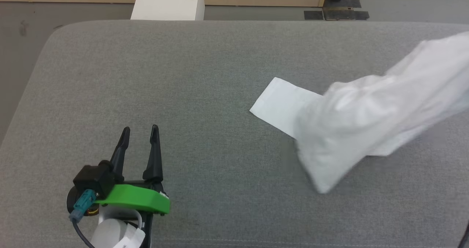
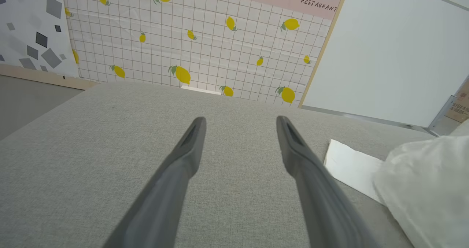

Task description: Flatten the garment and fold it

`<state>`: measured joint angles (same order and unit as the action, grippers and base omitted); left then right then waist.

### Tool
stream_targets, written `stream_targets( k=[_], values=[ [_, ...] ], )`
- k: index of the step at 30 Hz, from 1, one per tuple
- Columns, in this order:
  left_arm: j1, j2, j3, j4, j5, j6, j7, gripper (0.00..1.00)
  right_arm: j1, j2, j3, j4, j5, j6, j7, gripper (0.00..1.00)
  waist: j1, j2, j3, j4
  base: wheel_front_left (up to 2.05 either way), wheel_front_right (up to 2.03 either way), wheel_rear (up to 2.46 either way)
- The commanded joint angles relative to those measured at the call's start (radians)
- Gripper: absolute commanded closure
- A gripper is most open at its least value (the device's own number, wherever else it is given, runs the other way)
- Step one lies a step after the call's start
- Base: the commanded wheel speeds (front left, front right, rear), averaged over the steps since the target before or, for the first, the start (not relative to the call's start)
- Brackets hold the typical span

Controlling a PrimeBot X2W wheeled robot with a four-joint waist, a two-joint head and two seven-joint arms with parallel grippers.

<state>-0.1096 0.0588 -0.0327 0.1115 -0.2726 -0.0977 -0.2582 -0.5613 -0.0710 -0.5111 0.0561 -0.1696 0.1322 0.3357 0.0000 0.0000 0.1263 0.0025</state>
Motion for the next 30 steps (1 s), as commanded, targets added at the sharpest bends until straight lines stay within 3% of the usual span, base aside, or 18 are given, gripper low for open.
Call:
stream_targets(
  k=[1, 4, 7, 16, 19, 20, 21, 25, 30],
  values=[
    [-0.014, -0.005, 0.0, 0.001, 0.007, -0.008, -0.004, 0.0, -0.041, -0.019, -0.004, -0.031, -0.016, -0.002, 0.0, 1.0, 0.0, 0.0, 0.002, 0.001, 0.0, 0.0, 0.0],
    [-0.015, -0.006, 0.0, 0.002, 0.007, -0.01, -0.004, 0.0, -0.103, -0.043, 0.036, -0.083, -0.031, -0.002, -0.007, 1.0, 0.0, 0.0, 0.004, 0.002, 0.0, 0.0, 0.0],
    [-0.014, -0.007, 0.002, 0.006, 0.008, -0.011, -0.004, 0.0, -0.131, -0.036, 0.148, -0.095, -0.016, -0.002, 0.007, 1.0, 0.0, 0.0, 0.003, 0.003, 0.0, 0.0, 0.0],
    [-0.027, -0.008, -0.014, 0.021, 0.0, -0.016, -0.004, 0.0, -0.013, 0.014, 0.659, -0.004, 0.159, -0.002, 0.081, 1.0, 0.0, 0.0, 0.013, 0.022, 0.0, 0.0, 0.0],
    [-0.029, -0.008, -0.022, 0.026, -0.007, -0.017, -0.004, 0.0, 0.035, 0.018, 0.781, 0.062, 0.22, -0.002, 0.082, 1.0, 0.0, 0.0, 0.016, 0.032, 0.0, 0.0, 0.0],
    [-0.031, -0.008, -0.029, 0.031, -0.012, -0.018, -0.004, 0.0, 0.086, 0.02, 0.89, 0.138, 0.28, -0.002, 0.1, 0.27, 0.0, 0.0, 0.019, 0.045, 0.0, 0.0, 0.0],
    [-0.03, -0.008, -0.031, 0.033, -0.013, -0.018, -0.004, 0.0, 0.099, 0.02, 0.916, 0.155, 0.297, -0.002, 0.107, 0.0, 0.0, 0.0, 0.018, 0.047, 0.0, 0.0, 0.0],
    [-0.023, -0.008, -0.029, 0.036, -0.014, -0.016, -0.004, 0.0, 0.152, 0.013, 0.969, 0.18, 0.354, -0.002, 0.118, 0.0, 0.0, 0.0, 0.009, 0.049, 0.0, 0.0, 0.0],
    [-0.004, -0.008, -0.021, 0.041, -0.013, -0.013, -0.004, 0.0, 0.253, -0.021, 0.89, 0.136, 0.371, -0.002, 0.108, 0.0, 0.0, 0.0, -0.017, 0.036, 0.0, 0.0, 0.0]
  ],
)
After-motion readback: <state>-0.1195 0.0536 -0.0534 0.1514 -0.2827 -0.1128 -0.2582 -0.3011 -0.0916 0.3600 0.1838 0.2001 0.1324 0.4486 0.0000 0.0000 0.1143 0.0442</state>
